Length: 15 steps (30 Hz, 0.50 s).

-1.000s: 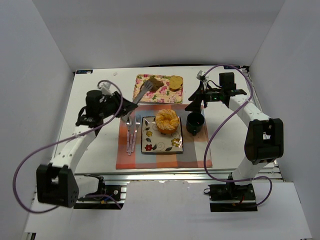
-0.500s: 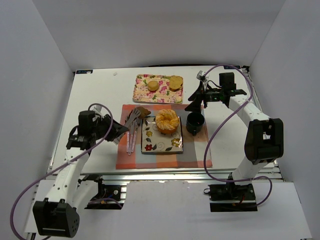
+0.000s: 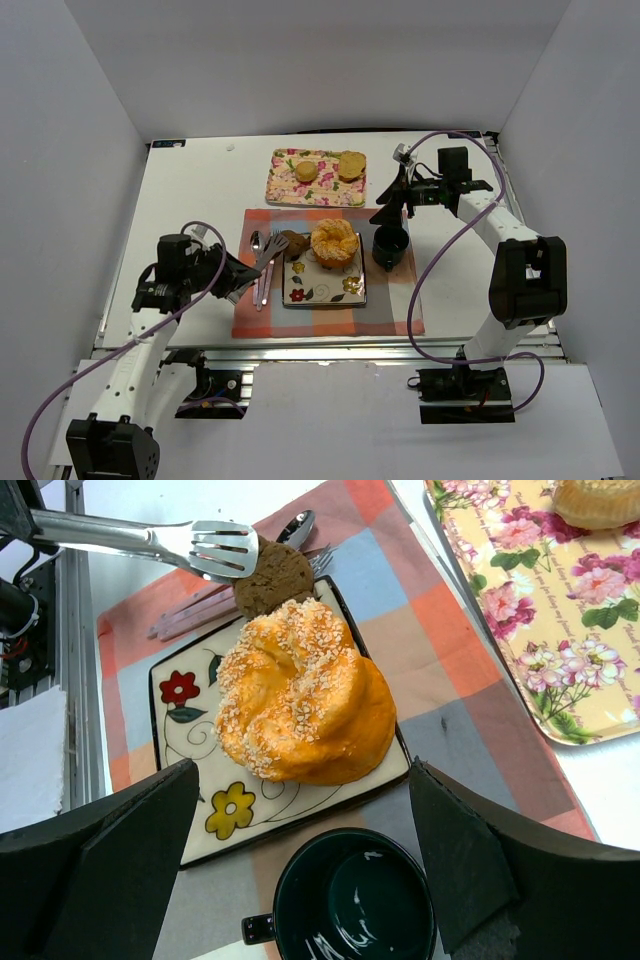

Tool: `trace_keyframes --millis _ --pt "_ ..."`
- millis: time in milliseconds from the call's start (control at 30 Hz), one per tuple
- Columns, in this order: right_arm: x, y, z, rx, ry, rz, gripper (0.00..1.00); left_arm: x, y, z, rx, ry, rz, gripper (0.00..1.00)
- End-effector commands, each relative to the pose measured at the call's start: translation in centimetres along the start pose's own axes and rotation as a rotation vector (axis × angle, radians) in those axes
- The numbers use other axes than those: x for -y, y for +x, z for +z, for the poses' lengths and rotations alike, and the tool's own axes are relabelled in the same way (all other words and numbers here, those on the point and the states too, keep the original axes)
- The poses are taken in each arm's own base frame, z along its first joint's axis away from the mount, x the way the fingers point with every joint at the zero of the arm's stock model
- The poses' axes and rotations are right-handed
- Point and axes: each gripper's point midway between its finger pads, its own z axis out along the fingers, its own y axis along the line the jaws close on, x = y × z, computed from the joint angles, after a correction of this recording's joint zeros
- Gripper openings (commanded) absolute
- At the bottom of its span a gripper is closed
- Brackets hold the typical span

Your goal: Place the bread

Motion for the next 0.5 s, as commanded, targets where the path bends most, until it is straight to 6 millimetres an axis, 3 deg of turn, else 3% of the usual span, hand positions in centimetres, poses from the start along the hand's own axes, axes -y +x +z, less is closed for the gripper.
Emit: trace_keyframes --millis 0,233,467 --pt "-0.7 -1.4 -0.6 0.029 -0.011 -0.039 0.89 0.0 1.1 -0.1 -0.053 0.023 -0.012 0.43" --pt "-0.6 -1.3 -0.5 0.026 -0.007 -0.037 0.89 -0.6 2.0 0.2 -0.118 0.003 -0.012 0.56" --pt "-0.4 -1.3 -0.5 0.025 -0.006 -0.034 0.89 -0.7 2.1 -0.1 -0.123 -0.015 -0.001 0.58"
